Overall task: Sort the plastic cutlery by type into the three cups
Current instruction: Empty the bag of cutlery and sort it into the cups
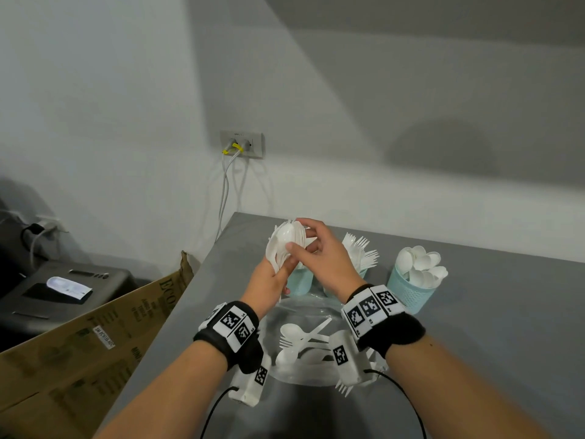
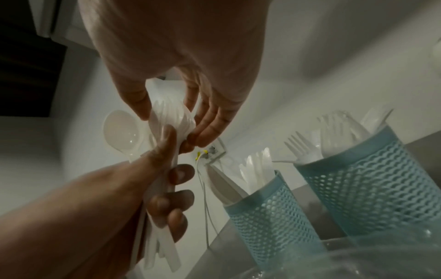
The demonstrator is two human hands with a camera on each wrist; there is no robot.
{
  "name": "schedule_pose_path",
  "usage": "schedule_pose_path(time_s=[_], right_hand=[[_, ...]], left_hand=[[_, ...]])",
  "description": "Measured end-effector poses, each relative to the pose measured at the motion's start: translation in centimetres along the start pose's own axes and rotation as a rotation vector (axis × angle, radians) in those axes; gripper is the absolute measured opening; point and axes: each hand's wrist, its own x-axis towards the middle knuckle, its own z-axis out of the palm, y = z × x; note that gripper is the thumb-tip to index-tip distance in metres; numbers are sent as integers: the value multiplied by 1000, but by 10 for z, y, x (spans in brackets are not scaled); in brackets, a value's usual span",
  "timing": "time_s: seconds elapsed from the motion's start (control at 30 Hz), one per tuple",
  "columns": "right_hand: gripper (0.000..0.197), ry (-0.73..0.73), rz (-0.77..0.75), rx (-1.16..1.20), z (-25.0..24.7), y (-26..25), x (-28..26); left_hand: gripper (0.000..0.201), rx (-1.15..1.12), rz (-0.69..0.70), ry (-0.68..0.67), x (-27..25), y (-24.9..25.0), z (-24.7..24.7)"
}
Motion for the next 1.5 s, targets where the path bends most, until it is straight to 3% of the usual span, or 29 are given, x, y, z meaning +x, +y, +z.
schedule_pose_path(time_s=[0.2, 0.33, 0.6, 0.83, 0.97, 1.17, 1.3, 1.4, 1.5], right_hand=[[33, 0, 91, 140, -13, -3, -2], [40, 28, 89, 157, -21, -5, -1], [56, 109, 84, 45, -33, 13, -1], [44, 115, 143, 178, -40, 17, -2], [37, 104, 120, 78, -47, 23, 2], [33, 259, 54, 47, -88, 5, 22], [37, 338, -5, -82, -100, 7, 31], [38, 295, -31, -256, -87, 27, 28], [37, 143, 57, -503, -75, 62, 25]], left_hand=[[41, -125, -29, -7, 0, 8, 11], [21, -191, -3, -36, 1, 17, 21], [37, -238, -29, -38, 11, 16, 38], [31, -172, -10, -36, 13, 15, 48], [33, -139, -8, -88, 16, 20, 50], [34, -129, -99, -107, 26, 25, 50], [27, -73, -81, -73, 28, 15, 46], [31, -48, -63, -50, 29, 9, 47], [28, -63, -62, -55, 28, 7, 47]])
